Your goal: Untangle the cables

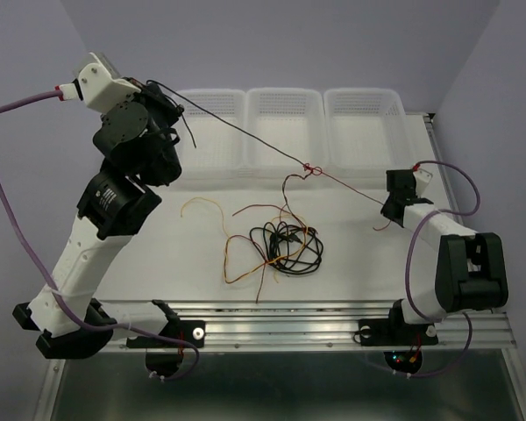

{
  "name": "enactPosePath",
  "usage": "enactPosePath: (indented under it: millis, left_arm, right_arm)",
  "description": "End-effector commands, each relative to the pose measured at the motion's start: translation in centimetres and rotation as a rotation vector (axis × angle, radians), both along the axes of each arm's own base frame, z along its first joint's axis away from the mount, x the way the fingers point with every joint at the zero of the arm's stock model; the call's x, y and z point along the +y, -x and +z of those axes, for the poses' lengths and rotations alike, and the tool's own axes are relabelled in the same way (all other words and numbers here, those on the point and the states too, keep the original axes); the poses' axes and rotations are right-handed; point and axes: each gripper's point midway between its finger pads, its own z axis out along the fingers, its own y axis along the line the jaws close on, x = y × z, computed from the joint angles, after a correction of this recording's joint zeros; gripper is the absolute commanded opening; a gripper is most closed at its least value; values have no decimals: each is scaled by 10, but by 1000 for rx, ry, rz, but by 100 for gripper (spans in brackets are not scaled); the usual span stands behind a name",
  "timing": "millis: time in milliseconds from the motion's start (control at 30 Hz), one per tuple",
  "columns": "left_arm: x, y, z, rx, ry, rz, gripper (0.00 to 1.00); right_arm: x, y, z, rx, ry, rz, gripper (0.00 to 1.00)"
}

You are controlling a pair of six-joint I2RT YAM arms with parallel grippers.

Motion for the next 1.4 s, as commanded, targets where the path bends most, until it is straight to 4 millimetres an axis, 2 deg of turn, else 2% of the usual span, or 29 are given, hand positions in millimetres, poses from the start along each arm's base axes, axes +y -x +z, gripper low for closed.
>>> enactPosePath:
  millis: [0,33,67,100,133,200,267,300,333,367,433,467,533,567,600,667,800,1000,1100,1167,1367]
  left_arm:
    - [18,26,49,-176,115,-82,0]
    - [-4,14,33,-149,56,-157,0]
    - [-39,14,38,-198,-16,-346,0]
    - [-62,11,29,-195,-57,-440,0]
    - [-101,6,9,-165,-99,-604,0]
    - [-135,0,-19,-109,-126,-736,0]
    - [-173,1,-38,-80,-139,-897,0]
    - [-182,1,-44,-75,-143,-941,0]
    - [-193,1,-51,-66,-149,-985,0]
    - [-197,1,-52,-65,-145,-1000,0]
    - [-201,3,-50,-72,-141,-1021,0]
    - [-204,7,-48,-80,-142,-1050,0]
    - [-205,14,-42,-97,-145,-1077,0]
    - [-204,19,-37,-115,-143,-1094,0]
    - [-204,23,-33,-126,-143,-1107,0]
    - [-201,31,-25,-149,-138,-1124,0]
    - [-197,41,-16,-177,-123,-1140,0]
    - [-189,43,-12,-174,-103,-1112,0]
    - [-190,44,-14,-169,-100,-1118,0]
    - [-190,44,-14,-166,-97,-1119,0]
    - [-192,45,-14,-165,-95,-1130,0]
  right_arm:
    - [62,-25,12,-64,-221,355,1]
    - [81,-22,11,-81,-288,443,1]
    - [100,-28,20,-141,-345,542,1]
    - [137,-21,32,-176,-468,708,1]
    - [155,-11,33,-179,-511,781,1]
    - [181,-6,54,-254,-563,917,1]
    - [189,0,58,-271,-582,951,2]
    - [191,2,58,-268,-590,960,6]
    - [193,4,57,-261,-585,966,26]
    - [191,4,56,-257,-571,960,39]
    - [187,2,55,-241,-532,939,53]
    - [188,1,58,-245,-518,944,77]
    - [187,-3,67,-260,-476,938,100]
    - [189,-4,79,-292,-445,952,100]
    - [187,-2,79,-277,-421,937,100]
    - [185,-6,100,-321,-353,950,100]
    - [187,-9,135,-399,-345,943,100]
    - [191,6,161,-439,-372,950,100]
    - [214,26,183,-504,-443,1110,100]
    - [224,31,191,-535,-453,1169,100]
    - [242,24,180,-492,-295,1318,100]
